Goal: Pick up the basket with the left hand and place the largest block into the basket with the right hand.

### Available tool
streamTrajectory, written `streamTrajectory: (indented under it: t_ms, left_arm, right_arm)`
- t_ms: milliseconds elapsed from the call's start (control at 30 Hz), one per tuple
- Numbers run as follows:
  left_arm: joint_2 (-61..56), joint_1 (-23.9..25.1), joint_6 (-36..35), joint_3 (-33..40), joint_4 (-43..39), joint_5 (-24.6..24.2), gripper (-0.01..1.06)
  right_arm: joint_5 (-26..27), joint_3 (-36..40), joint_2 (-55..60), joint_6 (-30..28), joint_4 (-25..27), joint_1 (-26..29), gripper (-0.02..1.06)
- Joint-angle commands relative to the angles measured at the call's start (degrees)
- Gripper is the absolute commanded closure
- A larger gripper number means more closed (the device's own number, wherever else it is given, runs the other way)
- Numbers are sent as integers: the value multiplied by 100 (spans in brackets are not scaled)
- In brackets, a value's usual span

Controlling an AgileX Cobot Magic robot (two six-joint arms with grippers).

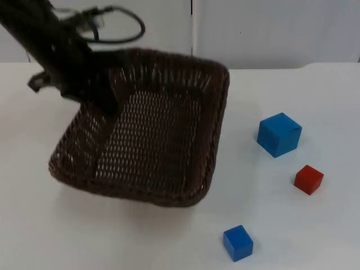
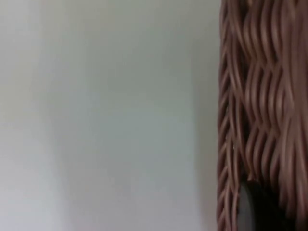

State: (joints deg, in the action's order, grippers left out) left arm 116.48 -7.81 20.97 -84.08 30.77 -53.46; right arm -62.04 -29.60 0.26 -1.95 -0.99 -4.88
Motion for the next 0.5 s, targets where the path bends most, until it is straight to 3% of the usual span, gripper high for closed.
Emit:
streamTrajectory:
  t_ms: [0, 267, 467]
  left_arm:
    - [-385, -18, -89, -17, 221, -236, 105]
    - [-1147, -18, -325, 11, 257, -553, 105]
    - [-1775, -18, -326, 679, 366, -422, 105]
  right_arm:
    - [21, 7, -26, -22, -35, 32, -1]
    - [21, 7, -26, -22, -35, 32, -1]
    - [21, 7, -26, -22, -35, 32, -1]
